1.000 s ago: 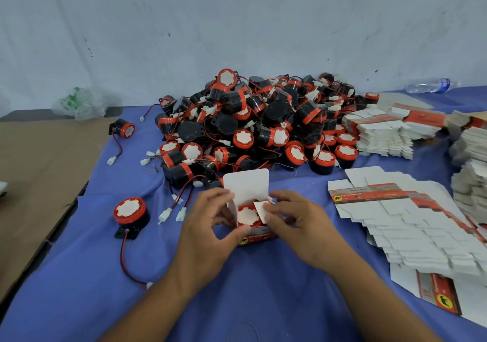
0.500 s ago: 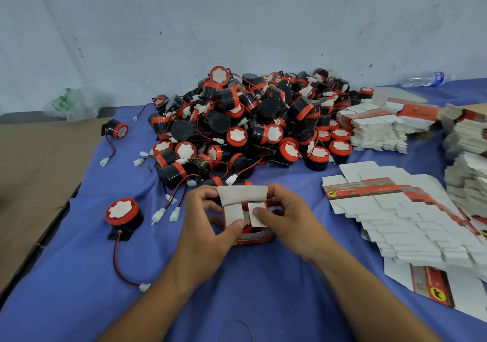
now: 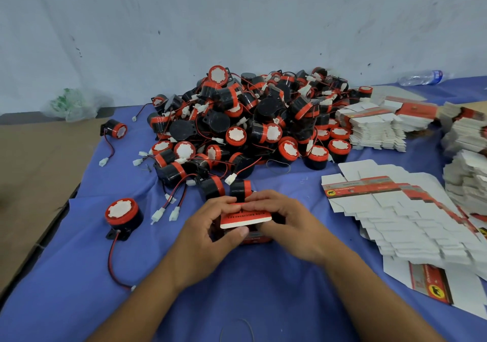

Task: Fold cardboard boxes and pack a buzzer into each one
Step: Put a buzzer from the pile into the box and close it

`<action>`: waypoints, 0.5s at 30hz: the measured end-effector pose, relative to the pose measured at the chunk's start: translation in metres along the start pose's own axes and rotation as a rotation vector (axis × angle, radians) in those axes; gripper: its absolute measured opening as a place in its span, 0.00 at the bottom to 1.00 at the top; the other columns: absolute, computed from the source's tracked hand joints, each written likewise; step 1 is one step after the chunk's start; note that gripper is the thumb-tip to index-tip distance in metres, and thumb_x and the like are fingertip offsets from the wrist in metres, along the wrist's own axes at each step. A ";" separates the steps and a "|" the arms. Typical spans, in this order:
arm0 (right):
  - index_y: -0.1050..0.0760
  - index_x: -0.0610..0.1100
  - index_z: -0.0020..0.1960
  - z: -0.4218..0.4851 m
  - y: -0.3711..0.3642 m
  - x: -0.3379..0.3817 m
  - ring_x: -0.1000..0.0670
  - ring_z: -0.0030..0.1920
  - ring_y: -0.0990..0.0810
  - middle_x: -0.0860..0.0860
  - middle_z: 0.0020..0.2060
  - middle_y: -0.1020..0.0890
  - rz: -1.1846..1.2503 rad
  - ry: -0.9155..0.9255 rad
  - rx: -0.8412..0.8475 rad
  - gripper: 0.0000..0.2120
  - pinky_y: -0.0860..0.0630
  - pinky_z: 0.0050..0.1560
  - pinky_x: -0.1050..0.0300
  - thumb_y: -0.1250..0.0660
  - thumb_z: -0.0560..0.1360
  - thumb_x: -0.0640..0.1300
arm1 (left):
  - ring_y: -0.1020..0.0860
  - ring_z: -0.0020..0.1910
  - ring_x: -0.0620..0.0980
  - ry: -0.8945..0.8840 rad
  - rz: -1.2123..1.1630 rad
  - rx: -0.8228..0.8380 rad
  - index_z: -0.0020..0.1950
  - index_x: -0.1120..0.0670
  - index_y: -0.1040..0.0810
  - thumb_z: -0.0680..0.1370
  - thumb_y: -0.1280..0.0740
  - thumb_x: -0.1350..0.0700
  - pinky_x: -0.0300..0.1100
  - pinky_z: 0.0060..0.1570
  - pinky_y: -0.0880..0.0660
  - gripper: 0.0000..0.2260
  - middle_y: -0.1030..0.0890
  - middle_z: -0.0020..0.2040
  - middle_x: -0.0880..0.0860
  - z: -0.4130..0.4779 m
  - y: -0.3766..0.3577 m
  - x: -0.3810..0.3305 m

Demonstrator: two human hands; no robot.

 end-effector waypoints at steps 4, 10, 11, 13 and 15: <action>0.24 0.62 0.67 -0.006 0.010 -0.003 0.64 0.71 0.34 0.68 0.68 0.30 -0.051 -0.069 0.128 0.22 0.32 0.72 0.57 0.31 0.73 0.60 | 0.26 0.64 0.39 -0.012 0.038 -0.008 0.61 0.45 0.22 0.73 0.26 0.54 0.43 0.61 0.24 0.17 0.25 0.64 0.42 0.001 0.003 0.001; 0.24 0.58 0.67 -0.007 0.009 -0.002 0.63 0.71 0.32 0.62 0.69 0.27 -0.103 -0.004 0.067 0.21 0.31 0.72 0.52 0.27 0.76 0.47 | 0.29 0.67 0.36 -0.033 0.054 0.034 0.63 0.40 0.25 0.74 0.27 0.45 0.38 0.63 0.27 0.18 0.27 0.67 0.38 -0.001 0.007 0.002; 0.24 0.58 0.67 -0.007 0.009 -0.002 0.62 0.71 0.31 0.62 0.68 0.26 -0.105 -0.006 0.056 0.20 0.30 0.71 0.53 0.27 0.76 0.47 | 0.30 0.67 0.35 -0.037 0.056 0.019 0.62 0.40 0.24 0.75 0.28 0.46 0.37 0.64 0.27 0.17 0.27 0.66 0.38 -0.001 0.007 0.002; 0.22 0.55 0.66 -0.006 0.009 -0.001 0.62 0.68 0.28 0.62 0.66 0.24 -0.111 0.006 0.032 0.19 0.28 0.69 0.57 0.28 0.77 0.47 | 0.29 0.67 0.35 -0.037 0.057 -0.003 0.62 0.39 0.24 0.74 0.31 0.47 0.36 0.65 0.29 0.16 0.26 0.66 0.37 0.000 0.008 0.001; 0.21 0.52 0.66 -0.006 0.010 0.000 0.64 0.65 0.26 0.64 0.63 0.22 -0.135 0.035 0.014 0.16 0.27 0.65 0.64 0.29 0.78 0.46 | 0.28 0.66 0.36 -0.042 0.105 -0.023 0.61 0.37 0.24 0.75 0.33 0.46 0.38 0.65 0.29 0.14 0.24 0.64 0.37 0.002 0.010 0.000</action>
Point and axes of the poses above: each hand's wrist, its own z-axis towards the middle knuckle, its own y-axis out of the back of the hand, x = y × z, the point moved 1 cm from there along z, towards the middle knuckle
